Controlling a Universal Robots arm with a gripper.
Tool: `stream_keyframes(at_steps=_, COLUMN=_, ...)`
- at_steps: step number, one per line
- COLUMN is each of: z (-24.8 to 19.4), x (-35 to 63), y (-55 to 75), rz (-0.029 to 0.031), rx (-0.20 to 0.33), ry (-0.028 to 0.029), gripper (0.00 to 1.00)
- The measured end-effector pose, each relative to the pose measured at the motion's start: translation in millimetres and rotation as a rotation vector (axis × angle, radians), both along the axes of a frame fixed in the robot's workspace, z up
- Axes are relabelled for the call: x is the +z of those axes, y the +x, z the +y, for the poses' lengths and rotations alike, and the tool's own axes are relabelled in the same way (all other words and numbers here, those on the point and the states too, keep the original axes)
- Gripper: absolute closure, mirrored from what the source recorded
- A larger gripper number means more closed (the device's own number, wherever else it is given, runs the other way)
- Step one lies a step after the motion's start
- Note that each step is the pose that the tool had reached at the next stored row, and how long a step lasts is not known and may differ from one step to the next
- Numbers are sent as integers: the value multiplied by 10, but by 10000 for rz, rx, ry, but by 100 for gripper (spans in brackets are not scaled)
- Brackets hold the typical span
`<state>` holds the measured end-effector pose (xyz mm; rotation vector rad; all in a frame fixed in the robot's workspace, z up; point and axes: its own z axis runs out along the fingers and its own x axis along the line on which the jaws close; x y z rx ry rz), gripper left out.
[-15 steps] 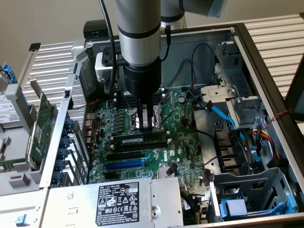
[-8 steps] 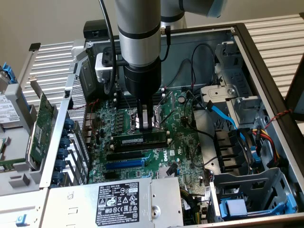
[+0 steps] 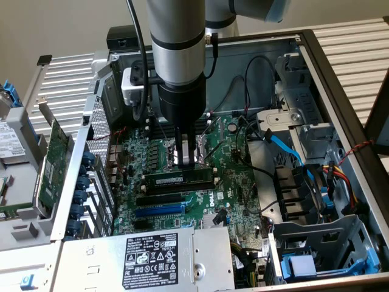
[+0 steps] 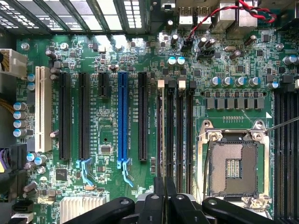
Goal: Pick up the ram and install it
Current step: 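Pick up the ram and move it above insertion slot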
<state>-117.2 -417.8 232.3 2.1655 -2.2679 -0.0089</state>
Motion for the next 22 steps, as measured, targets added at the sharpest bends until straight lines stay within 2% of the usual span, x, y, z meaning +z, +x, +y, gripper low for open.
stream_keyframes(at_steps=10, z=0, x=1, y=-5, rz=-7, rx=0, ry=-2, gripper=88)
stream_keyframes(at_steps=22, z=0, x=2, y=-6, rz=-28, rx=0, ry=-42, gripper=88)
